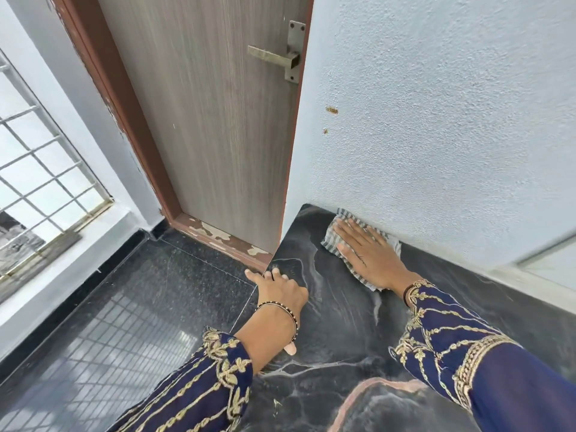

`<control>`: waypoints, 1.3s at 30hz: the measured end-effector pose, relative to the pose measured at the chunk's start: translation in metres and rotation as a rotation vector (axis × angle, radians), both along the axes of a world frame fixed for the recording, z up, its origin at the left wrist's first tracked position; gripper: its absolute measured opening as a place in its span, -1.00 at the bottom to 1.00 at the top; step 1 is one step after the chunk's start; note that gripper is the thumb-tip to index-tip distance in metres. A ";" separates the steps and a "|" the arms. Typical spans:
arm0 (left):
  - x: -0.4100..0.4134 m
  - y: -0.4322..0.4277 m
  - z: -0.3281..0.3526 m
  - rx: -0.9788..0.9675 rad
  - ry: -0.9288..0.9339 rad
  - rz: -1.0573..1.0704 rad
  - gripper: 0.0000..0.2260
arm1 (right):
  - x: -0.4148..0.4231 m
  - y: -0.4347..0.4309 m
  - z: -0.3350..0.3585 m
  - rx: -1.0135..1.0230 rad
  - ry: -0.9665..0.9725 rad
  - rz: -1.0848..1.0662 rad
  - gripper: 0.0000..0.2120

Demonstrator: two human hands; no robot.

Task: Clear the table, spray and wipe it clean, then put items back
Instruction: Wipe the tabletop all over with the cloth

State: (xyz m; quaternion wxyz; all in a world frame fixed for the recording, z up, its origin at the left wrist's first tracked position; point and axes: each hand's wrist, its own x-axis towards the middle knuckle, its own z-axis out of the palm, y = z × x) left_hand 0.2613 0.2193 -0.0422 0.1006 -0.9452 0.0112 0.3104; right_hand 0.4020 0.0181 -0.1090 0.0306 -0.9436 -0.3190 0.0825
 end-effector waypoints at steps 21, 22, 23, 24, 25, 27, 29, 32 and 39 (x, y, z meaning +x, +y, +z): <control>-0.079 0.024 -0.012 -0.147 -0.372 -0.102 -0.36 | -0.163 0.035 -0.016 0.042 -0.169 -0.126 -0.40; -0.101 0.025 -0.014 -0.191 -0.412 -0.097 -0.47 | -0.185 0.038 -0.016 0.051 -0.173 -0.102 -0.41; -0.118 0.028 -0.017 -0.238 -0.452 -0.079 -0.56 | -0.203 0.042 -0.016 0.057 -0.179 -0.079 -0.41; -0.140 0.033 -0.021 -0.284 -0.498 -0.056 -0.62 | -0.226 0.045 -0.016 0.064 -0.182 -0.056 -0.42; -0.155 0.037 -0.024 -0.326 -0.553 -0.042 -0.64 | -0.240 0.049 -0.017 0.069 -0.174 -0.039 -0.42; -0.196 0.046 -0.025 -0.376 -0.660 -0.063 -0.63 | -0.281 0.056 -0.016 0.079 -0.167 -0.015 -0.43; -0.232 0.055 -0.023 -0.407 -0.735 -0.106 -0.60 | -0.321 0.065 -0.013 0.091 -0.148 0.019 -0.44; -0.275 0.067 -0.015 -0.407 -0.772 -0.151 -0.60 | -0.381 0.076 -0.012 0.117 -0.121 0.099 -0.45; -0.323 0.080 0.002 -0.421 -0.687 -0.139 -0.72 | -0.464 0.064 -0.008 0.054 -0.082 0.205 -0.44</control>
